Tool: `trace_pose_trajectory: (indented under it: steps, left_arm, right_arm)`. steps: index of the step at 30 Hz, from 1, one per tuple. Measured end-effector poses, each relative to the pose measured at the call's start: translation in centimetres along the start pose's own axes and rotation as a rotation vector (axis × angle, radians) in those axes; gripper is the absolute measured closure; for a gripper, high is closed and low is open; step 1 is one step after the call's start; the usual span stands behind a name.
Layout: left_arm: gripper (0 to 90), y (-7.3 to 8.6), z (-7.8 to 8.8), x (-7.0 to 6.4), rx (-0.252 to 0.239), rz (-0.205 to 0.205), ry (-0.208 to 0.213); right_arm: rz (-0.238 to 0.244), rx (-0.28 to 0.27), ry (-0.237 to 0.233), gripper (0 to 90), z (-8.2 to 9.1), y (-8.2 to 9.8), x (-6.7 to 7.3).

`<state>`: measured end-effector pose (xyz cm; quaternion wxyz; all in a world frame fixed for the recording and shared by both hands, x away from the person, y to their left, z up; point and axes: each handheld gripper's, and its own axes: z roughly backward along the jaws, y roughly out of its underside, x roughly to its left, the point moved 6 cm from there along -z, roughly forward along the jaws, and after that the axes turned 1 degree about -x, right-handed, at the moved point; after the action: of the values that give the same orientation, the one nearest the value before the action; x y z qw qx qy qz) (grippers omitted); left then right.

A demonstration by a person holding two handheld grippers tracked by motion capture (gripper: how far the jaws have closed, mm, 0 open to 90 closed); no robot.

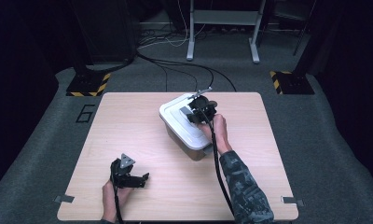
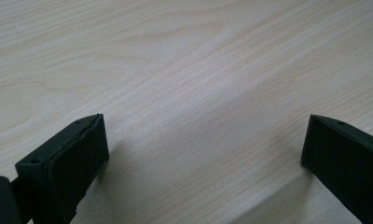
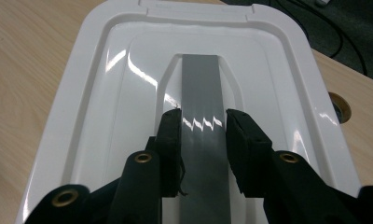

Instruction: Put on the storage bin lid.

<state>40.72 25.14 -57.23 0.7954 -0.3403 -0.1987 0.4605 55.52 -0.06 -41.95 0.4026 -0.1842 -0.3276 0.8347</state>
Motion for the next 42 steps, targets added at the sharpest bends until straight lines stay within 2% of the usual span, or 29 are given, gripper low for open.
trace_pose_trajectory:
  steps: [5, 6, 9, 19, 20, 21, 28, 33, 34, 42]
  left_arm:
    - [0.2, 0.0, 0.0, 0.0, 0.000, 0.000, 0.000]
    - [0.2, 0.0, 0.0, 0.0, 0.001, -0.001, 0.000]
    - [0.2, 0.0, 0.0, 0.0, 0.000, 0.000, 0.000]
    - [0.2, 0.0, 0.0, 0.0, 0.001, -0.002, -0.001]
    - [0.2, 0.0, 0.0, 0.0, 0.001, -0.002, -0.001]
    - [0.2, 0.0, 0.0, 0.0, 0.000, 0.000, 0.000]
    - [0.2, 0.0, 0.0, 0.0, 0.000, 0.000, 0.000]
    - [0.2, 0.0, 0.0, 0.0, 0.000, 0.000, 0.000]
    - [0.2, 0.0, 0.0, 0.0, 0.000, -0.001, 0.000]
    - [0.2, 0.0, 0.0, 0.1, 0.002, -0.006, -0.001]
  right_arm:
    - [-0.019, -0.008, -0.011, 66.4, -0.1, 0.2, 0.1]
    - [-0.002, -0.009, -0.015, 66.5, -0.2, 0.2, 0.1]
    - [0.010, -0.008, -0.010, 66.4, -0.3, 0.4, 0.1]
    - [0.005, -0.025, -0.022, 63.7, -0.3, 0.5, 0.0]
    - [-0.003, -0.030, -0.025, 58.5, -0.2, 0.5, 0.0]
    - [-0.014, -0.044, -0.033, 47.7, 0.1, 0.5, -0.1]
    - [-0.042, -0.057, -0.019, 16.6, 1.7, 1.0, -1.1]
    - [-0.050, -0.075, -0.007, 8.9, 3.0, 1.8, -2.1]
    - [-0.057, -0.073, 0.000, 6.3, 3.7, 2.5, -2.7]
    - [-0.076, -0.075, 0.025, 1.8, 5.6, 4.8, -4.5]
